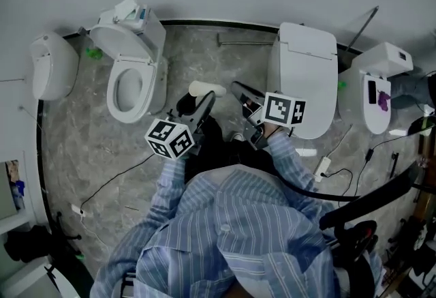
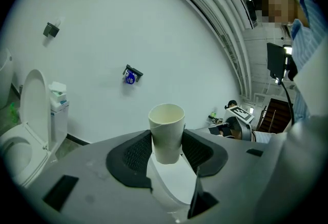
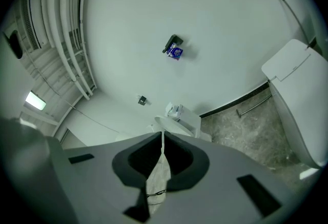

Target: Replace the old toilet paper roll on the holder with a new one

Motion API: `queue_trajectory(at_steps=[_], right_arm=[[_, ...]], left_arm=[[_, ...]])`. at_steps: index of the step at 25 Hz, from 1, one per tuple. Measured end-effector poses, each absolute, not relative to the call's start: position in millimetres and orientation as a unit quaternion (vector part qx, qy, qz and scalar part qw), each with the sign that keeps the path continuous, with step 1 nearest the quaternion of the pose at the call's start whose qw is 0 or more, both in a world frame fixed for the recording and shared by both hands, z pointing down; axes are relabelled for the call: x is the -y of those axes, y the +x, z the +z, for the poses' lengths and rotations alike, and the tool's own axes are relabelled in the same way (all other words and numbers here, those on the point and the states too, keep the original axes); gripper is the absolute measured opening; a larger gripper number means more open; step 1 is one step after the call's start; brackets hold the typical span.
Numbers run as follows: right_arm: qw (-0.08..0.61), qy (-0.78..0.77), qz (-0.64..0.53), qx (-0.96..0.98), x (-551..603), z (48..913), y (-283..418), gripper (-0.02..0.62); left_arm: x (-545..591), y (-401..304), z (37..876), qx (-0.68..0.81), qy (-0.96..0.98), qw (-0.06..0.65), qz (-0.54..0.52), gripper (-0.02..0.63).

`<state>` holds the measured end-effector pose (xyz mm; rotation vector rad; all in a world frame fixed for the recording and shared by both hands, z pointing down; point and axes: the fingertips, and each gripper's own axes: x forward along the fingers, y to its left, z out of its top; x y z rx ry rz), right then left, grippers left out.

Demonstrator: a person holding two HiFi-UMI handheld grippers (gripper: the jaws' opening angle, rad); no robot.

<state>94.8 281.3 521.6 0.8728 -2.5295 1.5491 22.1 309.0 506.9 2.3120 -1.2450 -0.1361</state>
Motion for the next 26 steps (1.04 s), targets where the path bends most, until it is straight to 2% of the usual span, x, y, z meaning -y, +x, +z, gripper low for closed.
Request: queue_trajectory(at_steps=[10, 26], right_arm=[[0.032, 0.269, 0.496, 0.825, -314, 522, 97, 0.018], [0.041, 0.271, 0.499, 0.822, -309, 529, 101, 0.018]], left_arm=[[-345, 20, 508, 0.474, 0.843, 0.249, -0.055, 0.183], [-339, 25, 511, 0.468, 0.845, 0.253, -0.055, 0.184]])
